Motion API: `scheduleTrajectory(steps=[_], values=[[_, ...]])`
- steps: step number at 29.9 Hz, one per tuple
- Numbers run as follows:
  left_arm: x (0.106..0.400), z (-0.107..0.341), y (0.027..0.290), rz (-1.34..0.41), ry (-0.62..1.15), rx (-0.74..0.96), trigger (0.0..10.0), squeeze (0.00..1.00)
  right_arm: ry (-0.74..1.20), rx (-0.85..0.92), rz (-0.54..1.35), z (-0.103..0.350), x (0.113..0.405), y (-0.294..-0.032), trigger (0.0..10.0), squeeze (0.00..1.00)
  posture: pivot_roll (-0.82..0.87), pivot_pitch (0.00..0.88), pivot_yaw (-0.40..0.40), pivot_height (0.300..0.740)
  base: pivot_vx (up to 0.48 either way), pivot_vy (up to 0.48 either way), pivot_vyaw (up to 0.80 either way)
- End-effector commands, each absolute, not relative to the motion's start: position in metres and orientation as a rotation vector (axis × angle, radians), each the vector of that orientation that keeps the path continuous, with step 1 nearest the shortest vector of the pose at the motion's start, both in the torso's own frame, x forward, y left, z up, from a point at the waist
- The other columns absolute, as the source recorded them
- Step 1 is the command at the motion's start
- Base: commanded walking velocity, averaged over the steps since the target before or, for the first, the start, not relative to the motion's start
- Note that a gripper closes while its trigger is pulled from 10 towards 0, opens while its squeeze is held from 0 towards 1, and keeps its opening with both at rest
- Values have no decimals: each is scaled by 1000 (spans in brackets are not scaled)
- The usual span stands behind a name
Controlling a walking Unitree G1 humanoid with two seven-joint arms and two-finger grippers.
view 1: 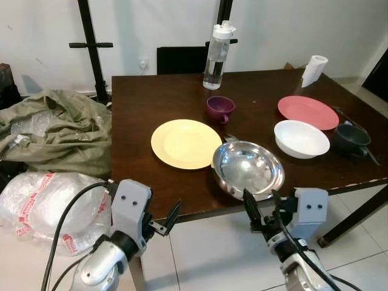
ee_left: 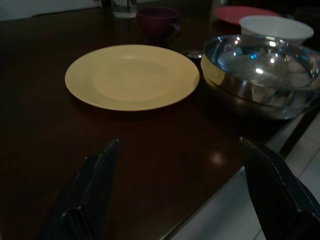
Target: Setting the table
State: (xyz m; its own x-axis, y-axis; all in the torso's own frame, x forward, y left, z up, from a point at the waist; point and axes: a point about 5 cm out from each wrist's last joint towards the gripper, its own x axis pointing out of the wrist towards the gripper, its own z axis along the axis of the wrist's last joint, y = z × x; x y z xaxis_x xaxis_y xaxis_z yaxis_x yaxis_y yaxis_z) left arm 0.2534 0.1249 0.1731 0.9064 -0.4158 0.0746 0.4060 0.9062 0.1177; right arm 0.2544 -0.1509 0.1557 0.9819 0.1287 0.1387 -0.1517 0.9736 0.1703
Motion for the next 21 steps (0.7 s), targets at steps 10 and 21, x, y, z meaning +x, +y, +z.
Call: scheduleTrajectory(steps=[10, 21], values=[[268, 159, 134, -344, -44, 94, 10000, 0, -90, 206, 139, 144, 253, -146, 10000, 0, -2, 61, 4, 740, 0, 0, 0], [270, 162, 149, -299, -33, 96, 10000, 0, -106, 185, 159, 147, 268, -153, 10000, 0, 47, 62, 8, 740, 0, 0, 0]])
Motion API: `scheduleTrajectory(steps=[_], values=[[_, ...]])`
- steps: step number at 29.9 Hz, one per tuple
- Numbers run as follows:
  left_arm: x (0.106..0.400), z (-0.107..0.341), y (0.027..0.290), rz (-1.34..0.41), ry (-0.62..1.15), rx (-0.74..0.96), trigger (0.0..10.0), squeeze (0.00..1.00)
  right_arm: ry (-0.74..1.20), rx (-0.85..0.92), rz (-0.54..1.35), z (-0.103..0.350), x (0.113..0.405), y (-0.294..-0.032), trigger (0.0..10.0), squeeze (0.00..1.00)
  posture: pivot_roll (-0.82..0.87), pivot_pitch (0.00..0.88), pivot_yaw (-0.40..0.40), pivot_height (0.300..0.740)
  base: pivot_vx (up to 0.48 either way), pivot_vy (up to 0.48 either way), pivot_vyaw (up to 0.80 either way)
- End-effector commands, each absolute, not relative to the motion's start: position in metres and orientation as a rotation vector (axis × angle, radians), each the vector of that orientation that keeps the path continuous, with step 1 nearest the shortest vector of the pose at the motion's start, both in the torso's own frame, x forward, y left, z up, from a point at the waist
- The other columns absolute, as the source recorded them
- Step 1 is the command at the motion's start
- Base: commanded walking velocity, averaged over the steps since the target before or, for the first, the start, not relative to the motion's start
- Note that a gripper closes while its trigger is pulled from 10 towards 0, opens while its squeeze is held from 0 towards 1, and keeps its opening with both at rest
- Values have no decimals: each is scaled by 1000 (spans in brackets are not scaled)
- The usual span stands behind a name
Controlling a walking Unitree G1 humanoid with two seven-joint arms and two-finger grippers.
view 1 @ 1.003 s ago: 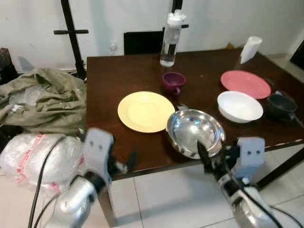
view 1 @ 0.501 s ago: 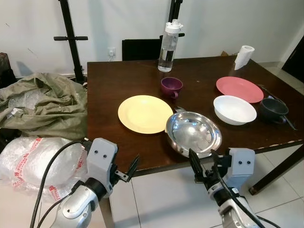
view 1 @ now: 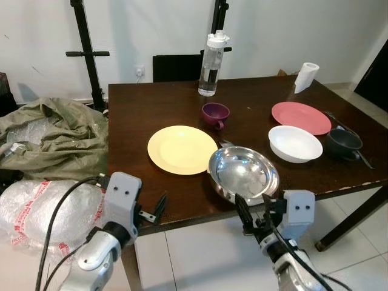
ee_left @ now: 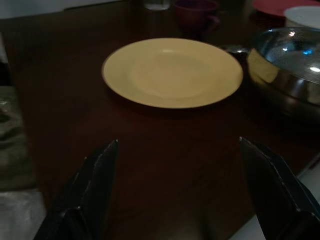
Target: Setting the table
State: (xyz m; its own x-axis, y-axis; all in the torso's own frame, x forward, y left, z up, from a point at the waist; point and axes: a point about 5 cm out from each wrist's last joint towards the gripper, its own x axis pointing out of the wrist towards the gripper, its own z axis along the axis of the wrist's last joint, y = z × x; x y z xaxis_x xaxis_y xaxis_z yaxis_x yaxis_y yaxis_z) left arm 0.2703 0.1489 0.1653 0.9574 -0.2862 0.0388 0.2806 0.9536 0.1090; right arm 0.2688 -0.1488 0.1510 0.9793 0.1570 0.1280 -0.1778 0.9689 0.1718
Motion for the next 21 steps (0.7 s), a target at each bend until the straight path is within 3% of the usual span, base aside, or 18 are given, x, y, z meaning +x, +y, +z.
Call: scheduleTrajectory(steps=[1, 13, 21], values=[[271, 163, 147, -304, -35, 98, 10000, 0, -111, 184, 165, 148, 270, -153, 10000, 0, 55, 54, 14, 740, 0, 0, 0], [276, 159, 130, -328, -22, 63, 10000, 0, -109, 271, 129, 144, 267, -139, 10000, 0, 51, 68, 46, 740, 0, 0, 0], [280, 158, 138, -268, -25, 38, 10000, 0, -111, 236, 177, 146, 269, -134, 10000, 0, 58, 64, 17, 740, 0, 0, 0]])
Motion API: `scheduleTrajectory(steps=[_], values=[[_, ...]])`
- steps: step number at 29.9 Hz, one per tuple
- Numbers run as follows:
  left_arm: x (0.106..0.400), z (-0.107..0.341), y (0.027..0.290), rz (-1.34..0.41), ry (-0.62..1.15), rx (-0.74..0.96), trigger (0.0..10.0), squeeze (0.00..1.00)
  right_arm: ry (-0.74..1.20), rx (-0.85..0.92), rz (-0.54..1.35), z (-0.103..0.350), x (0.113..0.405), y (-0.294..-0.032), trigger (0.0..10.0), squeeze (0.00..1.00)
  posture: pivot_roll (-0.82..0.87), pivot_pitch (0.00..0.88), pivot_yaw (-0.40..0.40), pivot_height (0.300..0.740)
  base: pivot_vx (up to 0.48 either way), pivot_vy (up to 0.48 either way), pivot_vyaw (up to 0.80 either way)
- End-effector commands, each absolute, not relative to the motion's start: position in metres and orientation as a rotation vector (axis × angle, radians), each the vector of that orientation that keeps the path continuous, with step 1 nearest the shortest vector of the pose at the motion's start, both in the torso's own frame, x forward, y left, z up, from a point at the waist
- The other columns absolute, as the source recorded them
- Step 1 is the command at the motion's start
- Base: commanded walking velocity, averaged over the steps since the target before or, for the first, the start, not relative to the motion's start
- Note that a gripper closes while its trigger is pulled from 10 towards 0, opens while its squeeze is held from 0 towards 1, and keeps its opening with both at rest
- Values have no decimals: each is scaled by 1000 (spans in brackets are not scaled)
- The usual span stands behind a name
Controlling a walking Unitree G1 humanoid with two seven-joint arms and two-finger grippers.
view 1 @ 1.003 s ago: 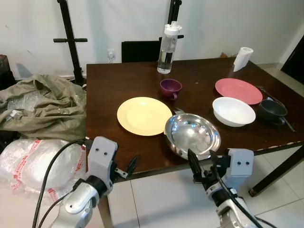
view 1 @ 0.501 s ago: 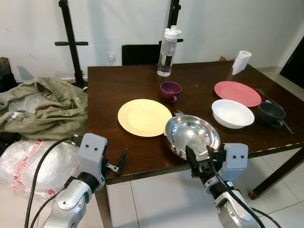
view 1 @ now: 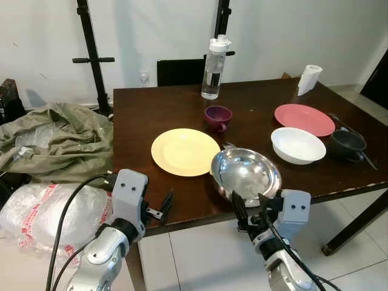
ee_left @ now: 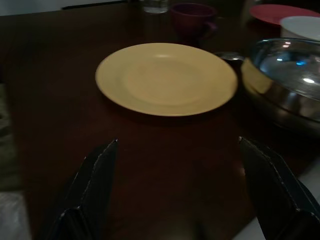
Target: Setting the table
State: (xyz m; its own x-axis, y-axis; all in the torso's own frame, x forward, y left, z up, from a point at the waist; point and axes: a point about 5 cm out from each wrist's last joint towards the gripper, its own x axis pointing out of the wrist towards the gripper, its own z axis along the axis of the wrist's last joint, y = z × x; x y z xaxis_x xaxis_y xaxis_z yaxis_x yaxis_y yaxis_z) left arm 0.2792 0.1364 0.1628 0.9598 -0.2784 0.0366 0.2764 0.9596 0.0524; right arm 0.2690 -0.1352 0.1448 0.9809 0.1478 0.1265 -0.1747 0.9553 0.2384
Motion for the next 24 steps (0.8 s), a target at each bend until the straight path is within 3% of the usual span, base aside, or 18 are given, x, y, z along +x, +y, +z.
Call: scheduleTrajectory(steps=[1, 19, 24], values=[[280, 158, 139, -255, -23, 29, 10000, 0, -116, 232, 185, 148, 270, -135, 10000, 0, 52, 67, 21, 740, 0, 0, 0], [292, 151, 120, -290, -7, -34, 10000, 0, -147, 266, 64, 153, 272, -155, 10000, 0, -57, 46, 55, 740, 0, 0, 0], [294, 152, 113, -311, -13, -38, 10000, 0, -138, 259, 59, 150, 269, -158, 10000, 0, -62, 39, 54, 740, -313, 0, 0]])
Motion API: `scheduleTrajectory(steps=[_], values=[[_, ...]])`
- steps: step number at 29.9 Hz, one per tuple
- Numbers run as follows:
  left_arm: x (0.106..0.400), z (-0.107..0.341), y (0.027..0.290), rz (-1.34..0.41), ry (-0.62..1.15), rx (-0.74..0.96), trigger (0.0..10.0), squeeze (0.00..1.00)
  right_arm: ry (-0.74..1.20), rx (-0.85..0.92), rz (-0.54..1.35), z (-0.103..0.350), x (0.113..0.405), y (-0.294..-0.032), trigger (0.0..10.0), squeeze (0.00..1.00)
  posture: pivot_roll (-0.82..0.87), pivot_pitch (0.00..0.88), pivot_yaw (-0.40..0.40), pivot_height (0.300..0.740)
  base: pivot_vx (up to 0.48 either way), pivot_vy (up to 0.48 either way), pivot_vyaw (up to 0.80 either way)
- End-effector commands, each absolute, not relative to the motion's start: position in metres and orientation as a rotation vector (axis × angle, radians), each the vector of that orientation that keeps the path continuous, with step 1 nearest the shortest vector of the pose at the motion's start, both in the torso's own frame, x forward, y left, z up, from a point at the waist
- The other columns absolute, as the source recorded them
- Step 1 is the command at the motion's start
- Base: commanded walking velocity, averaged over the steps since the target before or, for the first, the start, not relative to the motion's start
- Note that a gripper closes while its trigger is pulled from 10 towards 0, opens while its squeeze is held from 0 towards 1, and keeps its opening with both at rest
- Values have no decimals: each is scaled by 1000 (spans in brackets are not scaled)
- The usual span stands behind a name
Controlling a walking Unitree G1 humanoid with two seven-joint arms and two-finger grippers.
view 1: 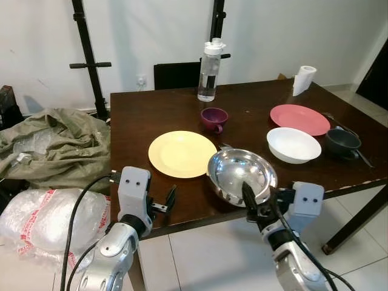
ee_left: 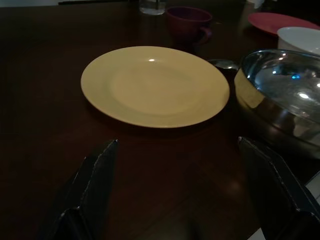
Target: Setting the table
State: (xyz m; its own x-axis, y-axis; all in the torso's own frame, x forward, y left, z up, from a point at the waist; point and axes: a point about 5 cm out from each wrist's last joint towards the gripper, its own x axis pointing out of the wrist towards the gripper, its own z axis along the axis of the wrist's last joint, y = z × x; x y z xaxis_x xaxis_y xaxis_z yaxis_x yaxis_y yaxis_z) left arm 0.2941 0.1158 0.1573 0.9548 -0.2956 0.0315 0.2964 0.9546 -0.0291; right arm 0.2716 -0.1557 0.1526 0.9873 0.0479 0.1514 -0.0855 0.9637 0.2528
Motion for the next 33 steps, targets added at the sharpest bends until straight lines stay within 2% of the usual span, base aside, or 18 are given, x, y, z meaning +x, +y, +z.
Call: scheduleTrajectory(steps=[1, 33], values=[[294, 152, 113, -308, -13, -40, 10000, 0, -135, 264, 53, 150, 269, -159, 10000, 0, -62, 39, 54, 740, -352, 0, 0], [291, 150, 126, -263, 5, -17, 10000, 0, -105, 265, 68, 145, 263, -153, 10000, 0, -29, 97, 64, 740, -320, 0, 0]])
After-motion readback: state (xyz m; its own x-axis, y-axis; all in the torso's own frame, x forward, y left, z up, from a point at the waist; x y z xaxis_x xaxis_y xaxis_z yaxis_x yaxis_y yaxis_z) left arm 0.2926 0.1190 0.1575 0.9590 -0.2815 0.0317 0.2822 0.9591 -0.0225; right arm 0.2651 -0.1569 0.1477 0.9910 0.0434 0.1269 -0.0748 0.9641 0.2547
